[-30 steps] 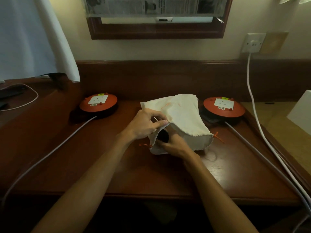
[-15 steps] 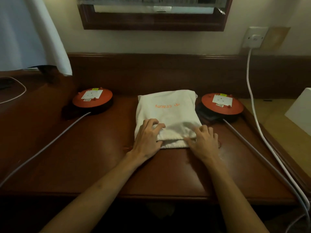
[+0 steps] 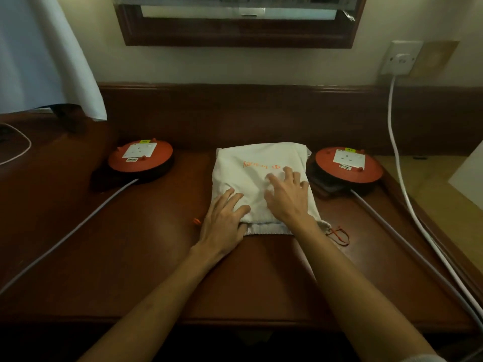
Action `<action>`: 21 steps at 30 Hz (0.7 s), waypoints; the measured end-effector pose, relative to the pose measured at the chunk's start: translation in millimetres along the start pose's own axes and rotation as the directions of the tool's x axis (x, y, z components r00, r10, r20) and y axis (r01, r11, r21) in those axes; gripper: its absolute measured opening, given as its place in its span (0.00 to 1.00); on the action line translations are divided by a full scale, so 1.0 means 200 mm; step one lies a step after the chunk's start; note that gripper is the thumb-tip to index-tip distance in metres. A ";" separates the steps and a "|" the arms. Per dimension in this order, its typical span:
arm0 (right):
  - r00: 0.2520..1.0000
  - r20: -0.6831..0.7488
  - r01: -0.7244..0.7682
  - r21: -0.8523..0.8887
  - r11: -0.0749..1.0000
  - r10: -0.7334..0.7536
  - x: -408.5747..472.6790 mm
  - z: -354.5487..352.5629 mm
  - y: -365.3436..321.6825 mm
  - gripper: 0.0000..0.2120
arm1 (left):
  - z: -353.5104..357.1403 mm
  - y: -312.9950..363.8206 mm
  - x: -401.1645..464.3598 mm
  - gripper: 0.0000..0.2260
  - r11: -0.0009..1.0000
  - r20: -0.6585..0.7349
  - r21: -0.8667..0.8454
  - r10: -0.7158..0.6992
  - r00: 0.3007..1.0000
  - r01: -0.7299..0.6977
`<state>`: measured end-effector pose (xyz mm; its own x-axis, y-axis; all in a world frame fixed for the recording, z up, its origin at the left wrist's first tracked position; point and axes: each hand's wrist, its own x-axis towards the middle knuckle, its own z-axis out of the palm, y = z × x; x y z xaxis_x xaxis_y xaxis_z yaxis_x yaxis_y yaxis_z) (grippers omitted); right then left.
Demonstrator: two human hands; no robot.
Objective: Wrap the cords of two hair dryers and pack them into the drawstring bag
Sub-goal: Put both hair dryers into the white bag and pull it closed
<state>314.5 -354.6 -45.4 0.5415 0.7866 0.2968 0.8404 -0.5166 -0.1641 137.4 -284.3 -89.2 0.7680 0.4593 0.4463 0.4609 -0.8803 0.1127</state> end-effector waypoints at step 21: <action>0.995 0.091 0.035 0.117 0.992 -0.046 0.04 0.01 0.26 0.24 | -0.03 -0.05 -0.06 0.24 0.967 -0.030 -0.252 -0.043 0.999 0.034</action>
<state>362.1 -373.7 -54.2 0.5025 0.8368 0.2174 0.8558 -0.4456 -0.2627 121.6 -281.9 -89.2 0.7336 0.4932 0.4676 0.3598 -0.8655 0.3484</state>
